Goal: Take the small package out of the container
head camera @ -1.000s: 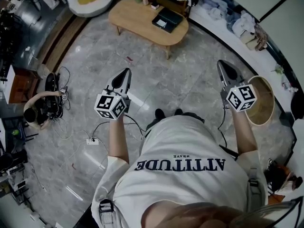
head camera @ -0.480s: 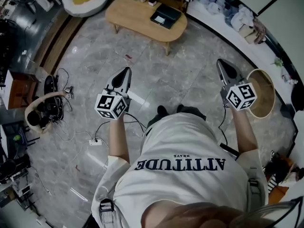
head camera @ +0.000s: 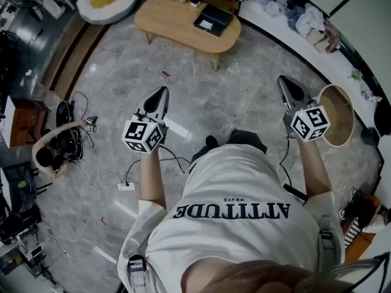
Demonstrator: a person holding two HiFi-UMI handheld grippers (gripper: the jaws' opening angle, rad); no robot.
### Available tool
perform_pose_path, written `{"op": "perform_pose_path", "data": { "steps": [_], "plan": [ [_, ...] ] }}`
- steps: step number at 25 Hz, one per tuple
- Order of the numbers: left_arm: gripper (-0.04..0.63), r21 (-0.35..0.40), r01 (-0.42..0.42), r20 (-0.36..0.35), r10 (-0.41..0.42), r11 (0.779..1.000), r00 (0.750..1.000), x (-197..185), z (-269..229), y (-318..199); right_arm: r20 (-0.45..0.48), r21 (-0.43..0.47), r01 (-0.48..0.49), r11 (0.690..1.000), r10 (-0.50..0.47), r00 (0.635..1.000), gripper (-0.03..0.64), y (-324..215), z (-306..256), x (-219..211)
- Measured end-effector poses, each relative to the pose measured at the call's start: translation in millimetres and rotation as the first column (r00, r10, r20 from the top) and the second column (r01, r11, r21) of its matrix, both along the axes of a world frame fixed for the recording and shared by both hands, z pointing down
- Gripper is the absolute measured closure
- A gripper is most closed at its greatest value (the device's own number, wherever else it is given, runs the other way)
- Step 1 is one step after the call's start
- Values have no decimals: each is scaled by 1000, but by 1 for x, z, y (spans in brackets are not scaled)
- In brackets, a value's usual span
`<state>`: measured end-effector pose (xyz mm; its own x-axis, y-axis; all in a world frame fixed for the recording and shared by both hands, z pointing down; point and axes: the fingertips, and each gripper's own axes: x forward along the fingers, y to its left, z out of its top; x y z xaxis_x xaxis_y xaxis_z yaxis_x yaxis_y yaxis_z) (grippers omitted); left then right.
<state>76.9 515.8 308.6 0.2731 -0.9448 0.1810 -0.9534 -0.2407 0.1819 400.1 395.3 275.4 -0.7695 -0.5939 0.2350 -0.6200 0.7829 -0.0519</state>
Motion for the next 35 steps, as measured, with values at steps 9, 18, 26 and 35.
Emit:
{"op": "perform_pose_path", "data": {
  "steps": [9,18,26,35],
  "plan": [
    [574,-4,0,-9,0,1000,1000,-14,0,-12,-10,-1,4,1000,-4,1000,595,-10,-3,-15],
    [574,-26,14,3,-14,1000,1000,-20,9,-45,-2,-23,19,1000,-19,1000,595,-48,9,-22],
    [574,-42,33,21,-32,999,999,-25,10,-101,7,-35,54,998,-54,999,595,-113,13,-36],
    [574,-41,50,33,-49,998,998,-22,6,-179,19,-52,91,995,-90,996,595,-203,17,-45]
  ]
}}
